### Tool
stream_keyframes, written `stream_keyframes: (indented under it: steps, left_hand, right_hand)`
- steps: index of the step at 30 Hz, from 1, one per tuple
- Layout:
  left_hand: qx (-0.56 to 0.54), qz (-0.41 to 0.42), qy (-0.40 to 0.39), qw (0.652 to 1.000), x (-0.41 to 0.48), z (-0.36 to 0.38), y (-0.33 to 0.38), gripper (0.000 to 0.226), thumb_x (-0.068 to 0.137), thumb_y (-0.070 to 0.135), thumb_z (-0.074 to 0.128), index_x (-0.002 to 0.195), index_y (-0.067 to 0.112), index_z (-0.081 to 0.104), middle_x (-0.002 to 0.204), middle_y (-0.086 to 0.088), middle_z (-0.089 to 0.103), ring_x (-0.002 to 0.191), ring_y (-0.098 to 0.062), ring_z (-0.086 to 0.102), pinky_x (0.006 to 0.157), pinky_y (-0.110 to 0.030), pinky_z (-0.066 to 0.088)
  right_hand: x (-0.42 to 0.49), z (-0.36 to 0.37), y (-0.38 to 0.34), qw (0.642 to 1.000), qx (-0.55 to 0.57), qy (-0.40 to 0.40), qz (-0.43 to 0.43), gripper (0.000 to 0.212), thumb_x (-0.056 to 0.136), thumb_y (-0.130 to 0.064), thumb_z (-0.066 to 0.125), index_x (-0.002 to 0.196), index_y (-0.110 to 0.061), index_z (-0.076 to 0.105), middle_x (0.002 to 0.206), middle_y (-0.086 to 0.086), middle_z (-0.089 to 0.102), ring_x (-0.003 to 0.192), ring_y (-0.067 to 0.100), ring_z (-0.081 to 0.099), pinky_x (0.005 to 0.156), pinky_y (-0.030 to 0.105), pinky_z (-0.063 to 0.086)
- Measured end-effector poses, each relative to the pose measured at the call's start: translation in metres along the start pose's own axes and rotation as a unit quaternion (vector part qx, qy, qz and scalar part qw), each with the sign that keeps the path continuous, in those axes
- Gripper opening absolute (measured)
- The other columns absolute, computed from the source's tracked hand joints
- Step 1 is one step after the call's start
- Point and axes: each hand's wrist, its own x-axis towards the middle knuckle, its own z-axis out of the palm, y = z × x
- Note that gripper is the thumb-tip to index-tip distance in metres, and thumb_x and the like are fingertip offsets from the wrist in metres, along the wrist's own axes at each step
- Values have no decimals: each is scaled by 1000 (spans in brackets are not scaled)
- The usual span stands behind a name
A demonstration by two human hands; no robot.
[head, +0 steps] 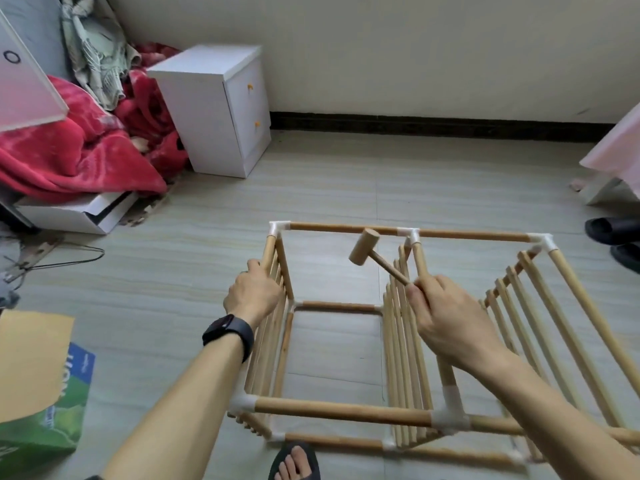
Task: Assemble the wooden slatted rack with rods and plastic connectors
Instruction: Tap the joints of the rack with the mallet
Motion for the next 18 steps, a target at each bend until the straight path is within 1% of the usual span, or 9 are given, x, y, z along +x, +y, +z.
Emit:
stream_keyframes:
  steps: [2, 3, 6, 8, 10, 13, 14, 15, 18]
  left_hand:
    - [3, 5, 15, 1000, 4, 6, 0, 19, 100, 20, 38, 118, 14, 43, 92, -9, 57, 86, -33, 58, 73, -41, 49]
    - [8, 12, 23, 1000, 5, 7, -1, 17, 99, 17, 38, 116, 14, 43, 90, -9, 57, 84, -34, 58, 71, -41, 49]
    - [16, 34, 30, 999, 4, 9, -1, 17, 98, 12, 36, 114, 12, 40, 89, -10, 57, 84, -35, 60, 73, -43, 53]
    - [16, 38, 33, 999, 5, 11, -2, 18, 97, 10, 34, 114, 12, 40, 89, -10, 57, 83, -35, 59, 73, -43, 52]
    - [13, 39, 36, 999, 8, 13, -3, 19, 96, 8, 34, 114, 12, 39, 91, -11, 59, 84, -35, 60, 73, -43, 52]
    - [13, 39, 38, 998, 10, 14, -4, 19, 95, 8, 36, 113, 13, 40, 86, -7, 57, 79, -32, 60, 67, -39, 49]
    - [13, 39, 39, 998, 10, 15, -4, 19, 95, 7, 36, 113, 12, 40, 84, -7, 56, 79, -33, 60, 66, -39, 48]
    - [12, 39, 39, 998, 11, 15, -4, 20, 94, 7, 36, 113, 12, 40, 85, -8, 57, 80, -34, 61, 66, -39, 49]
    - [3, 35, 41, 999, 11, 14, -3, 23, 92, 5, 38, 114, 11, 40, 95, -14, 63, 89, -38, 64, 69, -39, 48]
  right_hand:
    - [19, 8, -13, 1000, 18, -4, -15, 28, 105, -44, 31, 94, -26, 50, 74, -6, 57, 65, 13, 56, 58, 37, 47]
    - [31, 12, -22, 999, 22, -11, -21, 27, 106, -43, 31, 96, -25, 49, 71, -4, 58, 62, 16, 56, 56, 39, 45]
    - [65, 27, -43, 998, -2, -41, -36, 26, 108, -42, 31, 100, -23, 47, 68, -3, 58, 65, 24, 56, 60, 41, 40]
    - [90, 37, -60, 997, -11, -42, -64, 27, 108, -40, 31, 102, -21, 49, 69, -2, 58, 68, 28, 56, 60, 41, 39]
    - [111, 46, -78, 995, -5, -17, -94, 27, 108, -39, 33, 102, -20, 51, 71, -3, 58, 68, 29, 56, 58, 41, 38]
    - [130, 56, -100, 986, 27, 75, -149, 28, 108, -35, 34, 102, -17, 54, 69, -3, 57, 60, 28, 55, 53, 42, 43]
    - [133, 60, -104, 983, 29, 90, -160, 28, 109, -33, 34, 103, -15, 54, 71, -1, 58, 58, 28, 55, 51, 43, 45]
    - [136, 64, -106, 982, 10, 85, -167, 28, 109, -31, 33, 105, -14, 54, 74, 2, 61, 60, 29, 57, 51, 43, 45]
    - [141, 77, -106, 988, -88, -4, -130, 29, 109, -31, 30, 106, -14, 52, 93, 7, 69, 74, 36, 57, 58, 40, 36]
